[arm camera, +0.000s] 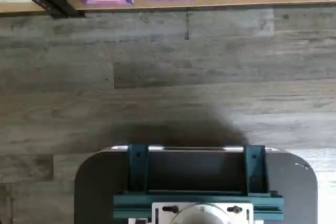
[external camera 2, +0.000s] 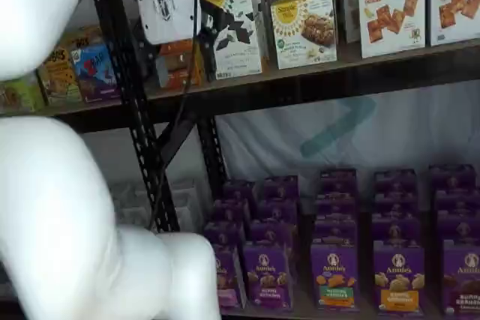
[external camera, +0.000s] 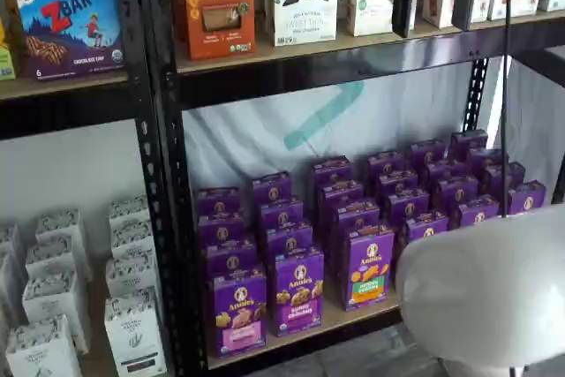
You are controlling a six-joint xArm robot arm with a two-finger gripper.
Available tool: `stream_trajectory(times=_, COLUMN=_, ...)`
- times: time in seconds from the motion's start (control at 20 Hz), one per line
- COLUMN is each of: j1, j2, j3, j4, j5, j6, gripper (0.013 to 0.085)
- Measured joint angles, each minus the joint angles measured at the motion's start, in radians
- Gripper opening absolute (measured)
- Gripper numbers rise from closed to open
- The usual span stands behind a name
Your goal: Pick up the purple box with a pink patch in the middle, on the bottom shelf, the first box from the left
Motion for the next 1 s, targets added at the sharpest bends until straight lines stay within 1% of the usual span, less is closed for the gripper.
stream_trajectory(times=0.1, j1=-0.029, j2=0.015, j3=-0.012, j4=0.032, j5=0.025, j6=-0.013, gripper=0.0850)
stream_trajectory(times=0.2, j1=-0.039, j2=0.015, j3=-0.010, j4=0.047, j5=0.027, j6=-0.018, gripper=0.0850)
stream_trajectory(times=0.3, j1=-0.039, j2=0.013, j3=-0.003, j4=0.050, j5=0.022, j6=-0.017, gripper=0.0850)
stream_trajectory(times=0.4, j1=-0.024, j2=0.008, j3=0.009, j4=0.038, j5=0.011, j6=-0.009, gripper=0.0850)
stream_trajectory(times=0.5, j1=0.004, j2=0.001, j3=0.031, j4=0.013, j5=-0.006, j6=0.007, gripper=0.0850)
stream_trajectory(times=0.7, j1=0.047, j2=-0.018, j3=0.097, j4=-0.022, j5=-0.044, j6=0.036, gripper=0.0850)
stream_trajectory(times=0.75, j1=0.054, j2=-0.028, j3=0.126, j4=-0.026, j5=-0.064, j6=0.042, gripper=0.0850)
stream_trajectory(times=0.85, j1=0.063, j2=-0.052, j3=0.191, j4=-0.026, j5=-0.110, j6=0.052, gripper=0.0850)
stream_trajectory(times=1.0, j1=0.050, j2=-0.077, j3=0.280, j4=0.006, j5=-0.164, j6=0.048, gripper=0.0850)
